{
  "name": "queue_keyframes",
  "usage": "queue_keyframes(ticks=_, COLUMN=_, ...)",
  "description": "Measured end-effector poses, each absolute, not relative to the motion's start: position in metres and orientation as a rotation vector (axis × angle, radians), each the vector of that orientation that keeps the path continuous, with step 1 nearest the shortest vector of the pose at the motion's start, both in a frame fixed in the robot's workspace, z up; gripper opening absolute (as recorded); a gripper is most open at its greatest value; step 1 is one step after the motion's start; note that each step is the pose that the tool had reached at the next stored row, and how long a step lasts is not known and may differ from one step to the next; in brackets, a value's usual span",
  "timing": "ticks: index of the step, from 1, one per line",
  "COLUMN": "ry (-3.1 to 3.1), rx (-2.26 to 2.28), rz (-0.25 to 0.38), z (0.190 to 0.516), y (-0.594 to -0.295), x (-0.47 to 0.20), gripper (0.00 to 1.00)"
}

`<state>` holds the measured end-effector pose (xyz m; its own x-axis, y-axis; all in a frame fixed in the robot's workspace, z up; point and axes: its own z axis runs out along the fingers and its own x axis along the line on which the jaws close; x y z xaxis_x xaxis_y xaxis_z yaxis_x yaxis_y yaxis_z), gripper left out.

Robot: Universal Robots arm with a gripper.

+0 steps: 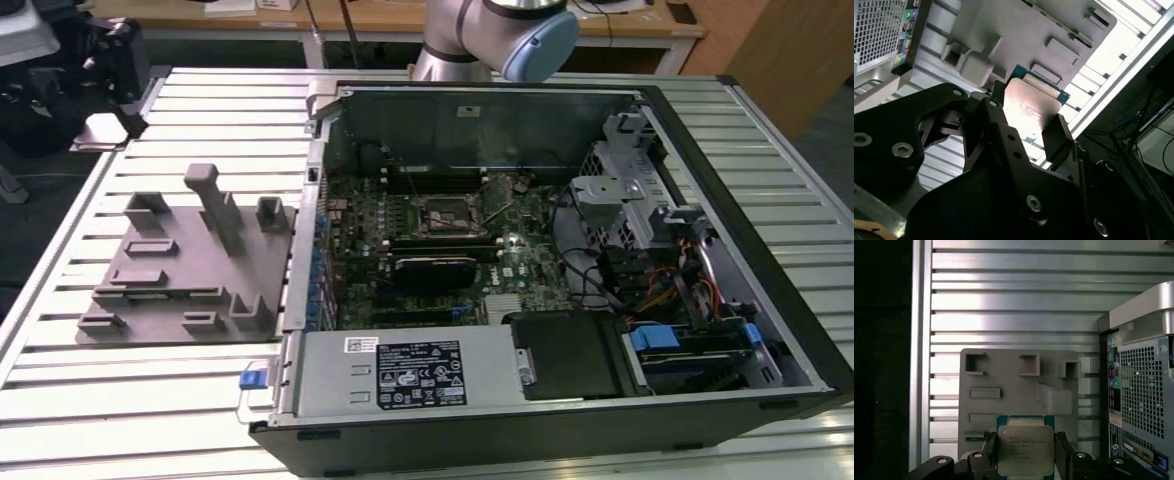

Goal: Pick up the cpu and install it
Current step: 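Pick up the cpu and move it towards the insertion slot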

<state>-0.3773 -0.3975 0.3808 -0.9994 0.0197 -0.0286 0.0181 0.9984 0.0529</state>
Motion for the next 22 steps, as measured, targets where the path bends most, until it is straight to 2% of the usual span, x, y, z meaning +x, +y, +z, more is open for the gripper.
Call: queue_keyframes(ticks=22, ry=3.111, rx=0.029, rz=0.082, z=0.381, y=-0.394, x=-0.284, gripper=0.54)
